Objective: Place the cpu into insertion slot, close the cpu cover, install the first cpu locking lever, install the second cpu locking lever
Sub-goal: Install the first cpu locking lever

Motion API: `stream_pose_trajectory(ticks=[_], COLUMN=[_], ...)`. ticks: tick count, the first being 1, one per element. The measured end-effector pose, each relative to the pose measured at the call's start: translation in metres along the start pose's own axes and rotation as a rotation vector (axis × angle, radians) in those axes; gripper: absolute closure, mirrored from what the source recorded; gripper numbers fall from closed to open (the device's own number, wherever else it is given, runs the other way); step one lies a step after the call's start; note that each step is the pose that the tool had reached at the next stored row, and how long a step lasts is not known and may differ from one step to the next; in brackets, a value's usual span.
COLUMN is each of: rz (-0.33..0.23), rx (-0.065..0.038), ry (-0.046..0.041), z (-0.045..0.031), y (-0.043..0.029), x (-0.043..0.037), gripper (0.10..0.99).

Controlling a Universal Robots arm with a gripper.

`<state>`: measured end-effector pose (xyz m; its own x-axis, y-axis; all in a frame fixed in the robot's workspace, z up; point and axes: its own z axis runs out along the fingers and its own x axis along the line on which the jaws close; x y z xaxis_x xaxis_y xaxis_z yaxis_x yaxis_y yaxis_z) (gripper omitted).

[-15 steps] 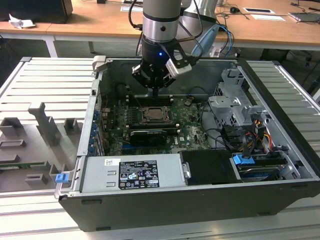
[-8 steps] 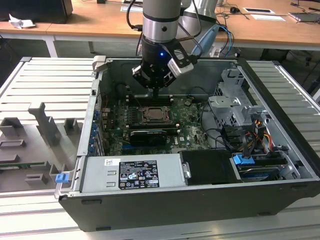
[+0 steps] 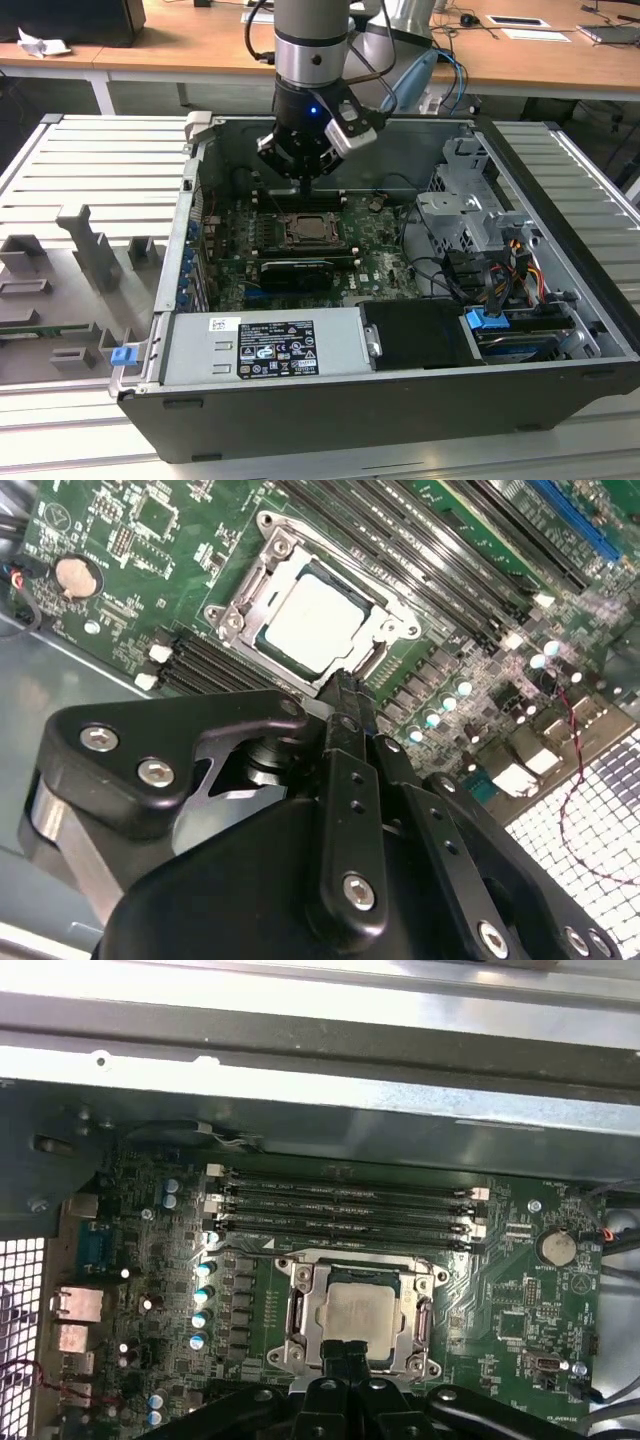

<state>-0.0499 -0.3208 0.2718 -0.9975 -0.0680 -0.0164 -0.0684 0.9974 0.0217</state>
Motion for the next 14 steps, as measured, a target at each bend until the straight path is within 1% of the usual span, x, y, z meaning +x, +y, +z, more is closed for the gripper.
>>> stream_pose_trajectory(ticks=[3,11,12,14], rz=[0.036,0.04,0.039,0.039], rx=[0.001,0.0,0.0,-0.001], ry=[-0.0008,-0.0013,-0.0013,-0.0021], z=[0.0016,0.007,0.0074,0.0083], y=[0.0001,0.0001,0.0002,0.001], x=[0.0002,0.0023,0.0036,0.0153], gripper=[0.98,0.98,0.98,0.98])
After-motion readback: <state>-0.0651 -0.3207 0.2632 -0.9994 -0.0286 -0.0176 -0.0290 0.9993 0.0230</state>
